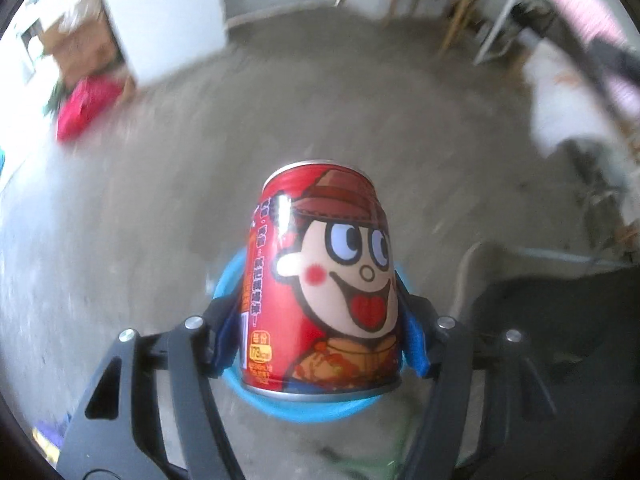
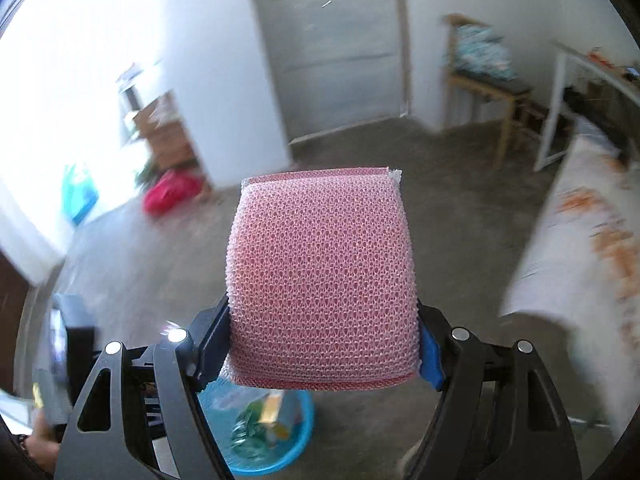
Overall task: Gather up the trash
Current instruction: 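Carry the red can and pink sponge over the blue basket, then open the left tool to drop the red can into the basket, then open the right tool to drop the pink sponge into the basket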
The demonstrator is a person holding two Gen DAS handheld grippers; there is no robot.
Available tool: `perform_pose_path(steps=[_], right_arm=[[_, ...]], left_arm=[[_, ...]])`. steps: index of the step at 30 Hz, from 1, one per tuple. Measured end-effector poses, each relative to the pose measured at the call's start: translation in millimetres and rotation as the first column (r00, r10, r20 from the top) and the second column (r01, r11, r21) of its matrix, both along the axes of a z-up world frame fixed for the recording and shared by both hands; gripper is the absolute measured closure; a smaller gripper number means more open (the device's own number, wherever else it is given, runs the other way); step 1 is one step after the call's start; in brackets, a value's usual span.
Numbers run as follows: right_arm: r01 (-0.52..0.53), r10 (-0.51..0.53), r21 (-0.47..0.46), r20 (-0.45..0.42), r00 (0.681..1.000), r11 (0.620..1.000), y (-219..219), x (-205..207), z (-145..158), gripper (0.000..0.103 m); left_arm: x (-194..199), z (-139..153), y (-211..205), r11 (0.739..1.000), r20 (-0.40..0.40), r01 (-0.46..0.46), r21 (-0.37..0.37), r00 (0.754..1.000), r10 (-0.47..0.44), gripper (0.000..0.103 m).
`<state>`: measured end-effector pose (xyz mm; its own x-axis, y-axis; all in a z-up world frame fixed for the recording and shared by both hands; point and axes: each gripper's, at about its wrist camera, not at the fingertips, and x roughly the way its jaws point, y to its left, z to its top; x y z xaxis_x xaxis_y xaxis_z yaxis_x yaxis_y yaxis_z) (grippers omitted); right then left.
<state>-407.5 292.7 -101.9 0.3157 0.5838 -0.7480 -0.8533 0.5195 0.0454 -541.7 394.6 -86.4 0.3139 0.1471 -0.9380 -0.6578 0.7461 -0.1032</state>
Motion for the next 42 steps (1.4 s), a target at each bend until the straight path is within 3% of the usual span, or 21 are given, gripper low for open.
perform_pose_path(steps=[5,9,16,17,19,21,25,30,38,42], right_arm=[[-0.089,0.084,-0.078,-0.072,0.994,0.993,18,-34,-62,0.030],[-0.122,0.097,-0.158,-0.159,0.982,0.980,19,-41,-102,0.030],[-0.171,0.140,-0.222,-0.148,0.979,0.960,26,-57,-113,0.030],[-0.169,0.138,-0.226,-0.148,0.979,0.959,28,-58,-114,0.030],[-0.170,0.139,-0.231,-0.144,0.980,0.958,27,-58,-113,0.030],[-0.173,0.140,-0.237,-0.147,0.979,0.956,25,-57,-115,0.029],[-0.184,0.150,-0.253,-0.149,0.977,0.950,29,-57,-122,0.029],[-0.219,0.176,-0.287,-0.168,0.970,0.933,35,-60,-133,0.029],[-0.339,0.255,-0.403,-0.248,0.935,0.850,51,-86,-179,0.029],[-0.387,0.299,-0.429,-0.260,0.918,0.816,62,-98,-194,0.029]], left_arm=[[-26,-69,17,0.997,-0.103,-0.040,-0.067,0.994,0.033,0.042],[-30,-105,23,0.995,-0.151,-0.041,-0.093,0.988,0.027,0.042],[-17,-141,25,0.993,-0.159,-0.039,-0.113,0.987,0.021,0.041],[-16,-143,26,0.993,-0.154,-0.043,-0.109,0.988,0.025,0.041],[-19,-145,30,0.992,-0.108,-0.053,-0.113,0.993,0.040,0.028],[-24,-145,34,0.990,-0.075,-0.076,-0.123,0.995,0.067,0.025],[-38,-134,40,0.981,-0.030,-0.140,-0.131,0.990,0.137,0.024],[-69,-115,51,0.960,0.038,-0.244,-0.134,0.967,0.251,0.024],[-105,-101,78,0.913,0.110,-0.377,-0.153,0.912,0.395,0.024],[-112,-92,80,0.911,0.133,-0.385,-0.148,0.905,0.404,0.024]])
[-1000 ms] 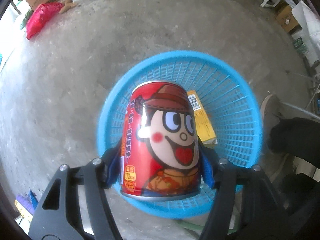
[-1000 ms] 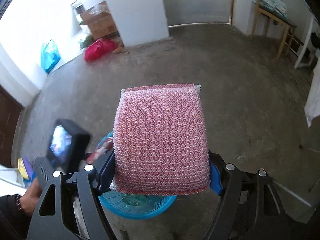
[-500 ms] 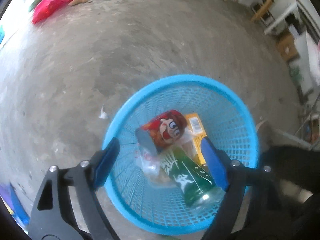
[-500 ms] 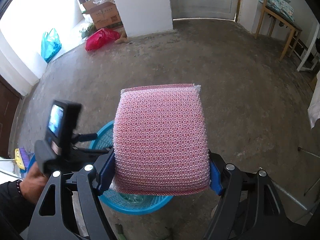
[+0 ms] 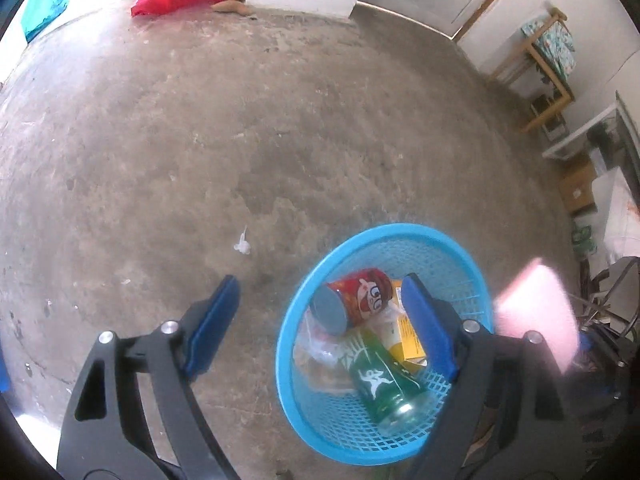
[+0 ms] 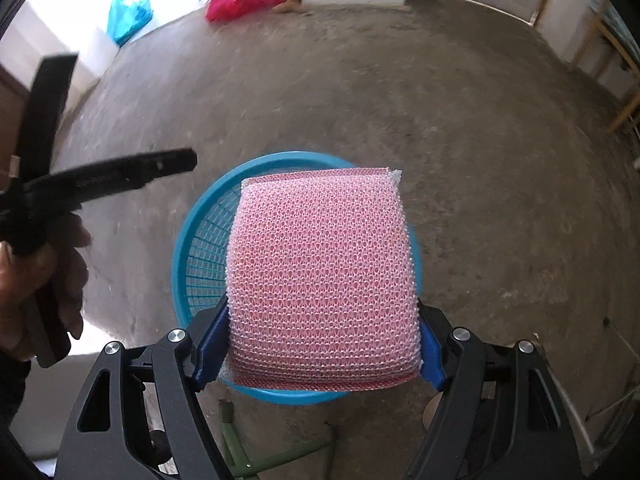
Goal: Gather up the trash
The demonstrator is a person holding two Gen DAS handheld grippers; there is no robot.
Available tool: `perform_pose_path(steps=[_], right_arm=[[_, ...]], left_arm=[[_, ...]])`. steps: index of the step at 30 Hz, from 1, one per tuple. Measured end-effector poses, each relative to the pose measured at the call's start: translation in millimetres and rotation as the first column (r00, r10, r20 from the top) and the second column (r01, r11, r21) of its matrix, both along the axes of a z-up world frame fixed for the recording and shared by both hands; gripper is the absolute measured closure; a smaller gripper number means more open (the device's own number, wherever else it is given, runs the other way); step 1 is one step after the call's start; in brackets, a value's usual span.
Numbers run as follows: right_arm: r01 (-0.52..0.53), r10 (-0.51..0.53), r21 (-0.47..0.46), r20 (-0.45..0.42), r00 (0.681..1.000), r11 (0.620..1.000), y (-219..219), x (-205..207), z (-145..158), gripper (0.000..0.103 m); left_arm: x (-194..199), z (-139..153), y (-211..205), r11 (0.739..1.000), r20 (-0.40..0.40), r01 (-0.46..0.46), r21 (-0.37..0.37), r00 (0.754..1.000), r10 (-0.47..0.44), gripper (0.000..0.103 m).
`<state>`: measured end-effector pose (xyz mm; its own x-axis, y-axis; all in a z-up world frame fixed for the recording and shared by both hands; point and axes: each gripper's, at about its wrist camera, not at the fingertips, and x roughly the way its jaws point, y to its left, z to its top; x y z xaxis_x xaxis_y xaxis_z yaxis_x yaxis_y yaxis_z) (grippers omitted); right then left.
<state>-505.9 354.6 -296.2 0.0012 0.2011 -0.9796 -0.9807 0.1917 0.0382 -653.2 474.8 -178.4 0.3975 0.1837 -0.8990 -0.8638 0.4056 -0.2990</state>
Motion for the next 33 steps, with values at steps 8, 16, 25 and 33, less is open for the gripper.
perform_pose_path(steps=[8,16,25,33], right_arm=[[-0.125,0.129,-0.147,0.019,0.991,0.981,9,-14,-51,0.006],[0.036,-0.021,-0.133,0.107,0.994,0.990,-6,16,-31,0.006],[0.133,-0.111,-0.134,0.165,0.980,0.982,-24,34,-22,0.006],[0.110,-0.095,-0.099,0.139,0.986,0.989,-19,25,-14,0.006]], left_arm=[[-2,8,-1,1.000,0.015,0.004,0.004,1.000,-0.004,0.024],[17,9,-29,0.996,-0.087,0.079,0.028,0.993,-0.077,0.024],[28,4,-100,0.982,-0.265,0.184,0.053,0.950,-0.164,0.023],[28,8,-109,0.984,-0.262,0.168,0.050,0.953,-0.150,0.018]])
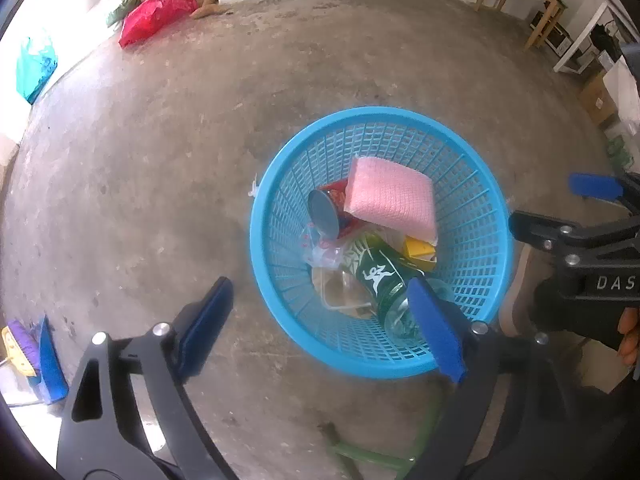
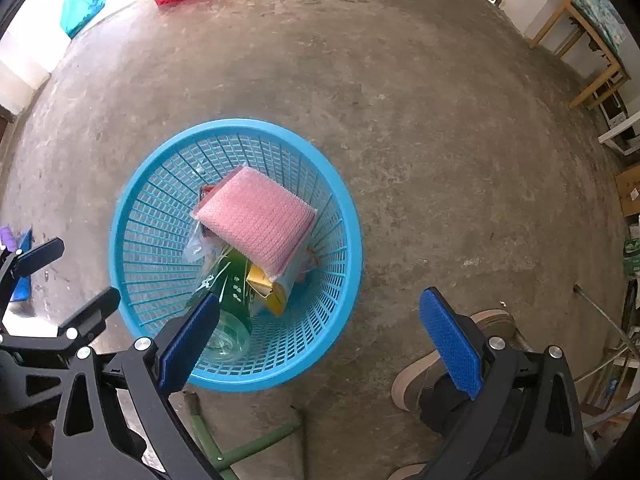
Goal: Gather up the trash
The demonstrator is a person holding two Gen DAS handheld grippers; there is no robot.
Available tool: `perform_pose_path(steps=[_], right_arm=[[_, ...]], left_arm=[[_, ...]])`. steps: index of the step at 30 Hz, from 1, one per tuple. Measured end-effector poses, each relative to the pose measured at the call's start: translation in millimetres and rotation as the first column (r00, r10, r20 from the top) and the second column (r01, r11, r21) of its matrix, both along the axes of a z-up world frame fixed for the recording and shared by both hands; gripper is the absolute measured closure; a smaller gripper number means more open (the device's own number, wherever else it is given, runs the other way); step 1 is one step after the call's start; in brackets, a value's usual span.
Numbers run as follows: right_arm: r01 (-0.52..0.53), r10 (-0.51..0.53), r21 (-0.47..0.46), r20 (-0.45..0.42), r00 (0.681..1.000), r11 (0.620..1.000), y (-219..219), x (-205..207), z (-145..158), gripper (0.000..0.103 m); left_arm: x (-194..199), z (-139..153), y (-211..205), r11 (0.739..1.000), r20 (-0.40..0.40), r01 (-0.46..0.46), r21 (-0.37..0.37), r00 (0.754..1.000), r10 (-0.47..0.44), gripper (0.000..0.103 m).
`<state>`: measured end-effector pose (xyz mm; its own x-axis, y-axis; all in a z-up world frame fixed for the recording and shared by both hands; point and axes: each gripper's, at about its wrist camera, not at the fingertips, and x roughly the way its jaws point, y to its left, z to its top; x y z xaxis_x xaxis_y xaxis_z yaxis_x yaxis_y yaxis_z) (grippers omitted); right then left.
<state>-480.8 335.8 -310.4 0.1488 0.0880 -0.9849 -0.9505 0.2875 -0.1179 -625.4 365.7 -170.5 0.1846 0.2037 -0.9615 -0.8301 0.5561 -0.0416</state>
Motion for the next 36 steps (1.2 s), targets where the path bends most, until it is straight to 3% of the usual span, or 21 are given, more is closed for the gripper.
perform_pose_path(steps=[8,14,29,36], right_arm=[[0.026,-0.026,0.013,-0.009,1.000,1.000,-3,4,3,0.006],[0.024,-0.024,0.014,-0.012,1.000,1.000,-3,5,2,0.006],[0.022,-0.022,0.004,-0.014,1.000,1.000,-1,4,2,0.006],[0.021,-0.021,0.002,-0.016,1.000,1.000,-2,3,1,0.006]], left_arm=[[3,-13,-1,1.000,-0.054,-0.015,-0.025,0.998,0.014,0.014],[10,-17,-6,0.999,-0.150,0.023,0.039,0.989,-0.017,0.014],[6,-31,-5,0.997,-0.077,-0.003,-0.078,0.997,-0.003,0.014],[2,-34,-3,0.997,-0.062,-0.021,-0.076,0.998,0.016,0.014]])
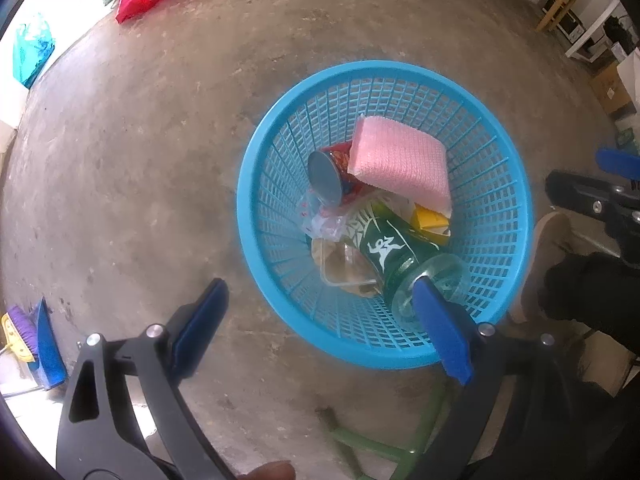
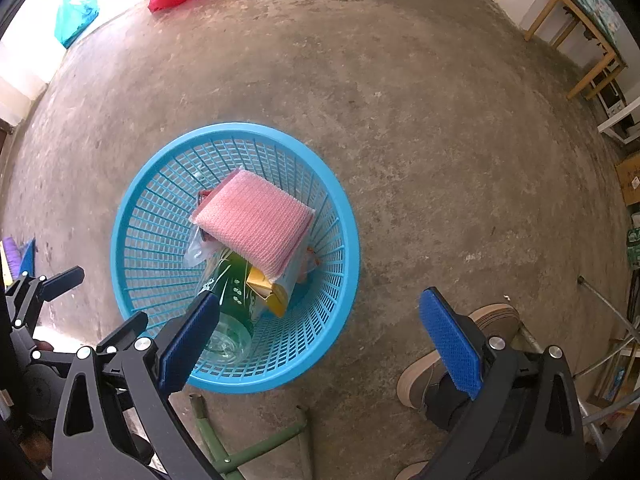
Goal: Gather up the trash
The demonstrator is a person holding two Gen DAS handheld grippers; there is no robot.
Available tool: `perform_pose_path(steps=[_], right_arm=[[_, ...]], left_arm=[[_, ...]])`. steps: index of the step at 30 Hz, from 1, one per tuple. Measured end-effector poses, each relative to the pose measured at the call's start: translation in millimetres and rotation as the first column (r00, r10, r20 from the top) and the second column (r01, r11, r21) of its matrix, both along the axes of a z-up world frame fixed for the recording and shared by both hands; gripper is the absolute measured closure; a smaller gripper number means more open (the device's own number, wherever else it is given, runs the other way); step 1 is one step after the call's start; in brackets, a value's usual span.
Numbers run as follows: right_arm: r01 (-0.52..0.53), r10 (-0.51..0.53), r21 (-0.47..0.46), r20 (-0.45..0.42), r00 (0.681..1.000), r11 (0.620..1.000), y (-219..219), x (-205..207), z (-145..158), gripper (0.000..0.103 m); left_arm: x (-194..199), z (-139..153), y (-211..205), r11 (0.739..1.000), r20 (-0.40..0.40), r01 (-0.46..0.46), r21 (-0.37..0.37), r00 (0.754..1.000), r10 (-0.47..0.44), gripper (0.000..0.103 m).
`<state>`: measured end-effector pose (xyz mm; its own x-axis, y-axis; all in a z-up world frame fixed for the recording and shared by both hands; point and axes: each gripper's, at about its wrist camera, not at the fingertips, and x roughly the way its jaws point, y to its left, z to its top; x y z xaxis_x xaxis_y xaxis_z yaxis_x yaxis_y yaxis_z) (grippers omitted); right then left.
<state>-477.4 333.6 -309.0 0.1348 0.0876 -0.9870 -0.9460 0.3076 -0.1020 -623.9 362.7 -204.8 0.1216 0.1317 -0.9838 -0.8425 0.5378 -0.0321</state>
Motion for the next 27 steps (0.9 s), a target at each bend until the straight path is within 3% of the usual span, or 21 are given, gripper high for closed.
perform_pose_path(steps=[17,27], right_arm=[[0.003,-0.003,0.006,-0.008,1.000,1.000,1,0,0,0.006],[0.003,-0.003,0.007,-0.012,1.000,1.000,2,-1,1,0.006]], left_arm=[[1,-16,5,0.998,-0.049,-0.034,-0.049,0.998,0.031,0.014],[-2,-18,9,0.993,-0.018,-0.063,-0.099,0.998,0.061,0.014]])
